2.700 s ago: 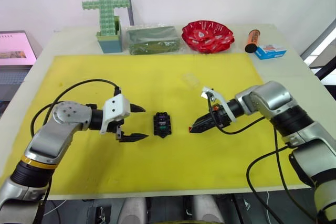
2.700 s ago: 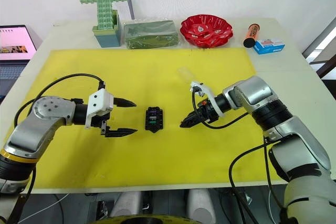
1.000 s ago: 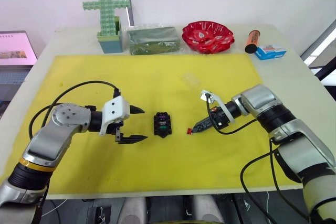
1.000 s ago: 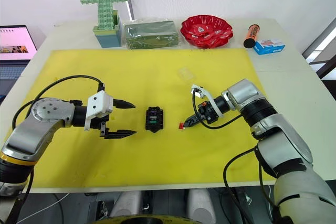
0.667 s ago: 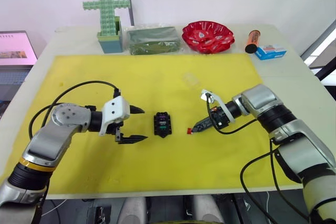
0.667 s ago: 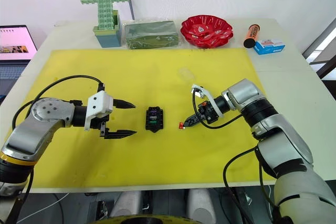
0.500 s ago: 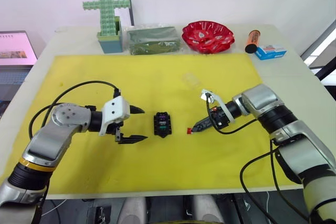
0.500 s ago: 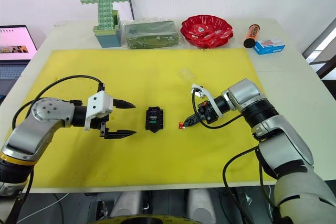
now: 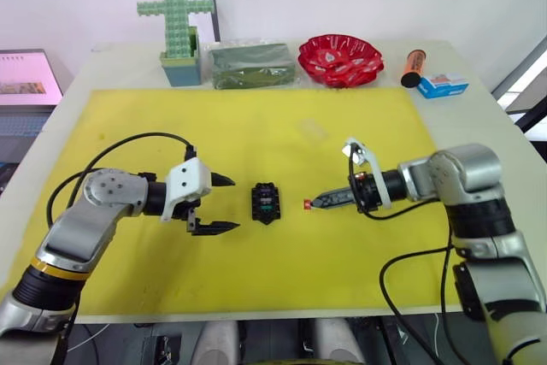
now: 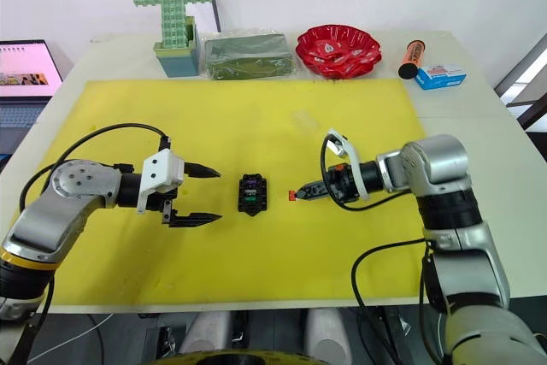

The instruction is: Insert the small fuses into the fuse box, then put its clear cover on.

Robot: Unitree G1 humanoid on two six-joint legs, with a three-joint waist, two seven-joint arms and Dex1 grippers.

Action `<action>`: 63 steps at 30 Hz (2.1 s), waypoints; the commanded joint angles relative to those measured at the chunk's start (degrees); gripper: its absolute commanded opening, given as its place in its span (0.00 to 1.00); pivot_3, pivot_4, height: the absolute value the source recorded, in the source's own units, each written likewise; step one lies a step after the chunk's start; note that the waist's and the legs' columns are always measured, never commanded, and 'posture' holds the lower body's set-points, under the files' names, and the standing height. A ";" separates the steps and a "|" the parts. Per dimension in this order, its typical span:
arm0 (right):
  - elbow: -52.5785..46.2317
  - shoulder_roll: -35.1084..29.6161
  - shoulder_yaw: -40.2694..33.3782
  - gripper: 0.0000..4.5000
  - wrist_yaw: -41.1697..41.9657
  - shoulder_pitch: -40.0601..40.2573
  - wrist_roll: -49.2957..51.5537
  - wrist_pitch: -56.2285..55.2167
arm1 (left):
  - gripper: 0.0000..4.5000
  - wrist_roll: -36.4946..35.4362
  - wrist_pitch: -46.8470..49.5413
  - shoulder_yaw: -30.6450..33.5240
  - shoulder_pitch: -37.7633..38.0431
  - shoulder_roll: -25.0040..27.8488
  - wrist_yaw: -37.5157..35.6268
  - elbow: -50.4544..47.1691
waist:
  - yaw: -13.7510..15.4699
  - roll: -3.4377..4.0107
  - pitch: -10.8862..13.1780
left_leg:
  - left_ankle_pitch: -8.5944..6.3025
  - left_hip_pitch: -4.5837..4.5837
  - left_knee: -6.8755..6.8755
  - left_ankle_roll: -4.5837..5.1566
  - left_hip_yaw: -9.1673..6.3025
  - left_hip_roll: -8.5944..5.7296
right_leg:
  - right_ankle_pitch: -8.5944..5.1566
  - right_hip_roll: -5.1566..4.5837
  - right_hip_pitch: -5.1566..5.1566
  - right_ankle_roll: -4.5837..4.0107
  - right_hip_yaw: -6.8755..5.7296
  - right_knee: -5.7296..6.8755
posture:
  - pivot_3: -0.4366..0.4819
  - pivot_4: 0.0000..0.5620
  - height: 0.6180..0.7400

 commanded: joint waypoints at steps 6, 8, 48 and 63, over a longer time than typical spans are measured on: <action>-10.99 15.32 -18.72 0.00 -32.02 8.81 10.84 0.37 | 1.00 0.14 -1.70 0.80 0.11 -0.07 0.41 -1.42 | -0.24 0.02 -0.01 | 0.00 0.01 -0.05 0.00 -0.02 0.01 | 0.00 0.01 -0.03 0.00 0.01 0.04 | 0.48 0.27 1.00; -13.99 15.86 -19.34 0.00 -36.22 11.48 13.23 0.37 | 1.00 0.13 -1.86 0.68 -0.06 -0.12 0.34 -1.17 | -0.13 0.03 -0.02 | 0.00 0.01 -0.06 0.00 -0.02 0.01 | 0.00 0.01 -0.02 0.00 0.01 0.04 | 0.48 0.27 1.00; 10.92 -14.41 25.34 0.72 13.75 -11.04 3.53 -28.52 | 1.00 0.17 -1.75 0.76 -3.53 -0.51 -1.18 1.40 | -0.26 0.05 0.01 | -0.01 -0.03 -0.04 0.02 -0.08 0.00 | -0.01 0.07 -0.03 0.00 0.07 -0.07 | 0.48 0.27 1.00; 21.89 -6.87 29.67 0.72 24.78 -17.25 -8.17 -29.77 | 1.00 0.13 -1.20 1.31 -2.50 -0.15 -0.86 0.10 | -0.23 0.05 0.01 | 0.00 -0.03 -0.02 0.01 -0.08 0.00 | -0.01 0.07 -0.03 0.01 0.05 -0.02 | 0.48 0.27 1.00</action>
